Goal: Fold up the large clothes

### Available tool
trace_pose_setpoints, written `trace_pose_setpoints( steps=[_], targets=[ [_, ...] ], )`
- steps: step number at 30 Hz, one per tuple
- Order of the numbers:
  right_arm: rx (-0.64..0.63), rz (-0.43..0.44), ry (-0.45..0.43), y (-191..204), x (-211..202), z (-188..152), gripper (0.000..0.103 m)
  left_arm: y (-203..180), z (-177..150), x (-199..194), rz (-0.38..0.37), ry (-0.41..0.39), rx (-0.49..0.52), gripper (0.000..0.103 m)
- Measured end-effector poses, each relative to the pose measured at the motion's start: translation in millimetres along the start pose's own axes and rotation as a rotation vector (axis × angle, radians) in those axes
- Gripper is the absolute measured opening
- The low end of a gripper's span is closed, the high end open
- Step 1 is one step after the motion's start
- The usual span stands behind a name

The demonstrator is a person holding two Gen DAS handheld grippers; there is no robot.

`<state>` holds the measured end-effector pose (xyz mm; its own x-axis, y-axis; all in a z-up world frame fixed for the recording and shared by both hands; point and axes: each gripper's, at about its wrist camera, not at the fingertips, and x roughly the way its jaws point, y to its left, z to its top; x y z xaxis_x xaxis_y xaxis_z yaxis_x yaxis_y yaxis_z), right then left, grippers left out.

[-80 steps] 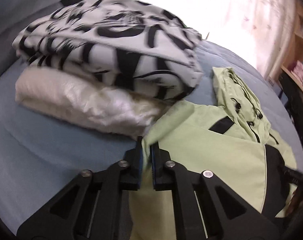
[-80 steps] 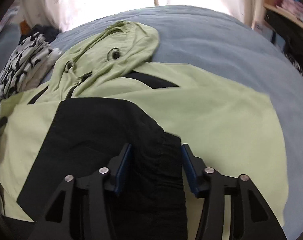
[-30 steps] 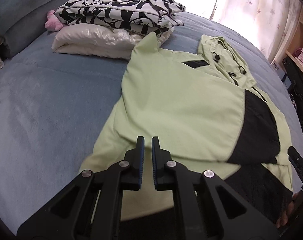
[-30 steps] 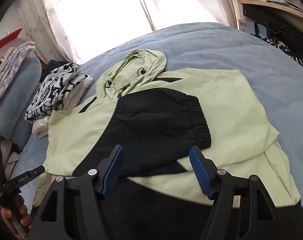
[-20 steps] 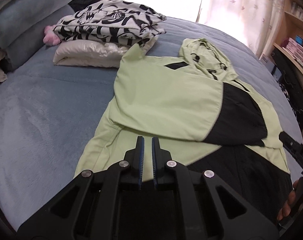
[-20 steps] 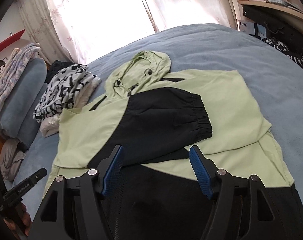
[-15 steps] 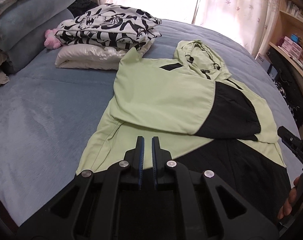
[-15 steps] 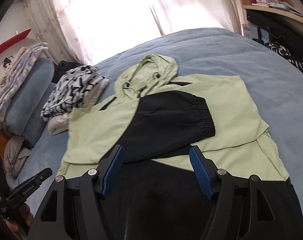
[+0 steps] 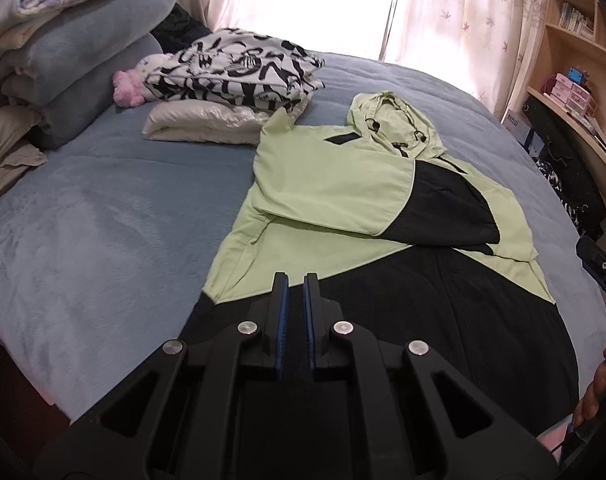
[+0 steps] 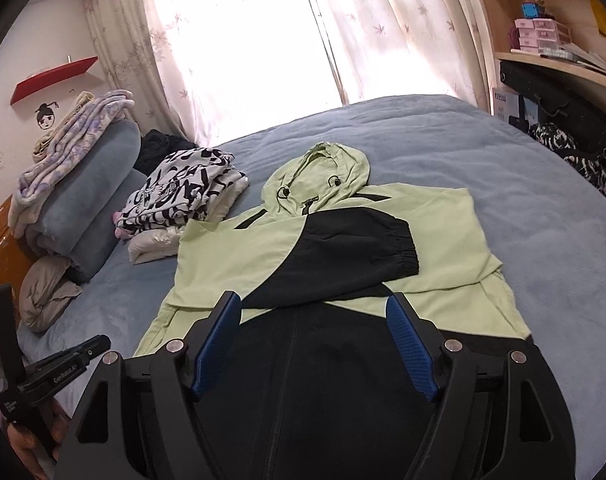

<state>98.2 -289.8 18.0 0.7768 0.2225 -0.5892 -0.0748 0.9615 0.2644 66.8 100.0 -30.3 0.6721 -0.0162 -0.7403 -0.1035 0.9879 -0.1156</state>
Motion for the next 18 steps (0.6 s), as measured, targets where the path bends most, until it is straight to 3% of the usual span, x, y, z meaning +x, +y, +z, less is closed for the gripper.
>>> trace_pose_setpoints(
  steps=[7, 14, 18],
  targets=[
    [-0.004, 0.001, -0.003, -8.0, -40.9, -21.7, 0.078, 7.0, -16.7, -37.6, 0.013, -0.033, 0.012, 0.010],
    [-0.010, 0.005, -0.003, -26.2, -71.7, -44.5, 0.078, 13.7, -35.2, -66.6, 0.041, -0.062, 0.020, 0.036],
    [-0.001, -0.001, -0.008, -46.6, -86.6, -54.1, 0.078, 19.9, -45.8, -78.1, 0.052, -0.071, 0.028, 0.044]
  ],
)
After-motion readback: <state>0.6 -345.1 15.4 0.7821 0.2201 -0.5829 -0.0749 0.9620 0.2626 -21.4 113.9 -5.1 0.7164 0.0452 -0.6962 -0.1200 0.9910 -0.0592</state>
